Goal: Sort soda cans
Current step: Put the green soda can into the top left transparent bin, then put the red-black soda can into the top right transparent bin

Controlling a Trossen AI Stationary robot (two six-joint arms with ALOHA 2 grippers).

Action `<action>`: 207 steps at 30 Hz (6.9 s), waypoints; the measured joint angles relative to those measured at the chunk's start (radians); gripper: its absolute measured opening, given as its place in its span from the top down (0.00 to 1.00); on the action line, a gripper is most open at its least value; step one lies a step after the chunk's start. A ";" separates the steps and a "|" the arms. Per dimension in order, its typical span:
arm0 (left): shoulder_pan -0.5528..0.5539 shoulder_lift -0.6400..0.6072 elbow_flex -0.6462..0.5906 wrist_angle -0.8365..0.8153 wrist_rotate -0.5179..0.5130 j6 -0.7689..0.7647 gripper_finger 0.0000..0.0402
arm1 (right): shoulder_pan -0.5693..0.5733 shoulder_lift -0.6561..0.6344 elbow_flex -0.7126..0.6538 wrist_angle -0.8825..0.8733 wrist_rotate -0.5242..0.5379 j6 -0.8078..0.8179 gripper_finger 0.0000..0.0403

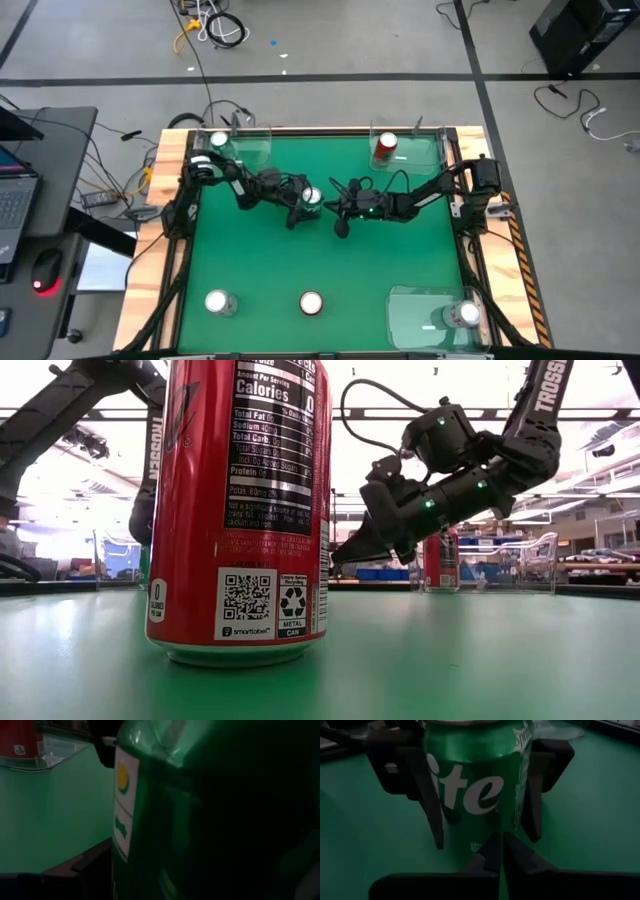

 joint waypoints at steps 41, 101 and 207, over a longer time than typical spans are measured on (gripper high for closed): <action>0.300 -0.900 -0.175 -0.749 -0.919 0.050 0.27 | 0.013 -0.077 0.001 -0.031 -0.003 -0.058 0.98; 0.287 -0.654 -0.285 -0.404 -1.000 -0.025 0.23 | 0.006 -0.076 0.001 -0.016 -0.005 -0.061 0.98; -0.014 -1.394 -0.233 -1.116 -0.327 0.206 0.95 | 0.469 0.009 1.112 -1.464 -0.080 0.328 0.33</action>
